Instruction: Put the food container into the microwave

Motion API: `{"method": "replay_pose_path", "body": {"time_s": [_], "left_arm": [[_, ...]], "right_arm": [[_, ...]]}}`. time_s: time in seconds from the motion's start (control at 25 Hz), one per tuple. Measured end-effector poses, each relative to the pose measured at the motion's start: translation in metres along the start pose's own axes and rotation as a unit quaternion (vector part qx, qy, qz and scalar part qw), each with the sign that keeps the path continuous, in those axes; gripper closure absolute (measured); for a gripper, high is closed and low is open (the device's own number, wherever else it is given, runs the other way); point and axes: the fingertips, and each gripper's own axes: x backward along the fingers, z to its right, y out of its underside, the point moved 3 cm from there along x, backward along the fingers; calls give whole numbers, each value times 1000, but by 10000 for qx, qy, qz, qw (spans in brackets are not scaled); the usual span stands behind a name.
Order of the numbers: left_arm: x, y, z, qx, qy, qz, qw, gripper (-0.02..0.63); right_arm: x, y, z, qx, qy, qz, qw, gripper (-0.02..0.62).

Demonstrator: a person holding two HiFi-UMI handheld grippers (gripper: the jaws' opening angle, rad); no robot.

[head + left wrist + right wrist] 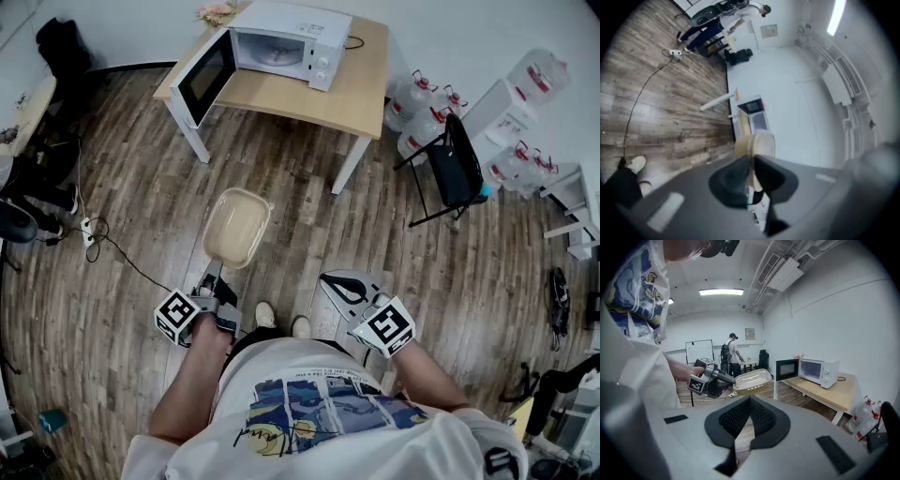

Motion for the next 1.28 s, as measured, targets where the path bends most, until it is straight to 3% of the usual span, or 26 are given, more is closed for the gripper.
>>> {"method": "replay_pose_path", "body": {"time_s": [0.24,0.4,0.64,0.72,1.0,1.28], "left_arm": [[-24,14,7,-15,36,160,9999,565],[-38,4,10,-47,34,186,9998,565],[-91,-45,8,-22,106,171,9998,565],[-115,-66,11,-52,150,99,9998,565],[-205,-142,38,-204,335,-398,9984,566],[-282,-188,56,-306,570,-887,9940,566]], "right_arm": [[17,26,18,-91,127,-23,9999,588],[12,32,31,-214,212,-85,9995,588],[-34,8,70,-144,460,-31,9988,585],[-54,-5,84,-170,584,-41,9981,526],[-135,-52,132,-185,1072,-184,9939,522],[-209,-86,163,-146,1400,-441,9891,512]]}}
